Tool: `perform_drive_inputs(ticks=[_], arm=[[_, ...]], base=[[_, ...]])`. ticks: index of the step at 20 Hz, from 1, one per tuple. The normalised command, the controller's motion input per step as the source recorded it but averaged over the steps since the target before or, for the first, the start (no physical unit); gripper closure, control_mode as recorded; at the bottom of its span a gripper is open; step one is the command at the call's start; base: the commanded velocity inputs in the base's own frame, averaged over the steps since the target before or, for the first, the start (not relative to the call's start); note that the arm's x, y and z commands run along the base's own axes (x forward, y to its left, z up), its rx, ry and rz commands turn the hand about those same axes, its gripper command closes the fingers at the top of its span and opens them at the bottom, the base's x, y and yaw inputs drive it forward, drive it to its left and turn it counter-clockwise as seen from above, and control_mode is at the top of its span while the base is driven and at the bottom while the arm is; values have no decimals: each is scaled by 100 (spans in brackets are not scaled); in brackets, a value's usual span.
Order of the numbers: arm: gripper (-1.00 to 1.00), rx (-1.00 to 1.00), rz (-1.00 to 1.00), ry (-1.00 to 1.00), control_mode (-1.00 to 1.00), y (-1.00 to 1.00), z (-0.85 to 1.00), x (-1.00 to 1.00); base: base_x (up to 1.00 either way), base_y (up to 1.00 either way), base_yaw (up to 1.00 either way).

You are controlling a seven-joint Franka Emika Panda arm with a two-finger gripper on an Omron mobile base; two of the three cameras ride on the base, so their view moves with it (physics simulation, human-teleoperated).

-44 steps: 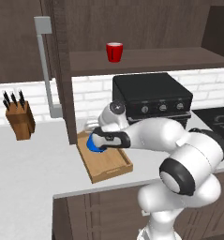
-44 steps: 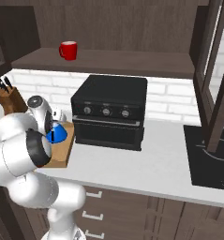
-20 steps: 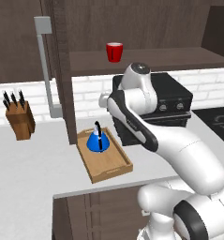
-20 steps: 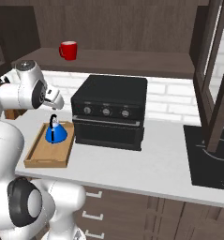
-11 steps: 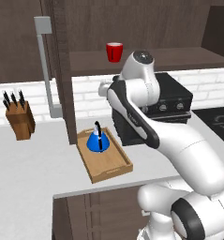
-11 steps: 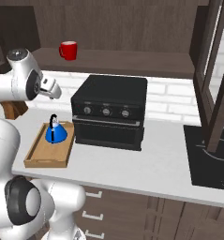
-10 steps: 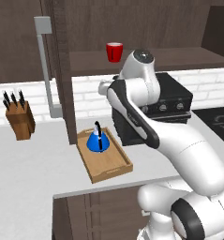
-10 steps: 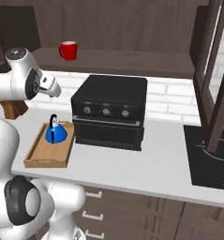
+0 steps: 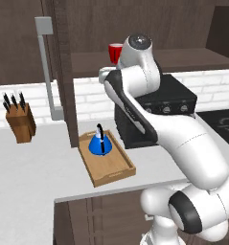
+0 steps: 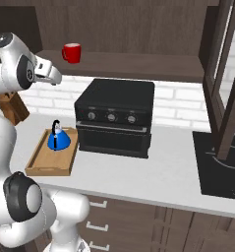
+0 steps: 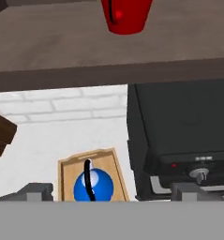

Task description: Pick the kettle from the counter and place it on the tray. Then pick the mug from the cabinet and place it on the tray. Then close the cabinet doors.

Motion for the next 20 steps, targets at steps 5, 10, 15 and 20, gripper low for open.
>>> perform_drive_inputs(ticks=[5, 10, 15, 20], arm=[[-100, -12, -3, -21, -100, 0, 26, 30], [-100, -6, -7, -13, -100, 0, 19, 25], [-100, 1, -8, 1, -100, -4, 16, 24], [-100, 0, 0, 0, -100, -6, 0, 0]], base=[[0, 0, 0], [0, 0, 0], [0, 0, 0], [0, 0, 0]])
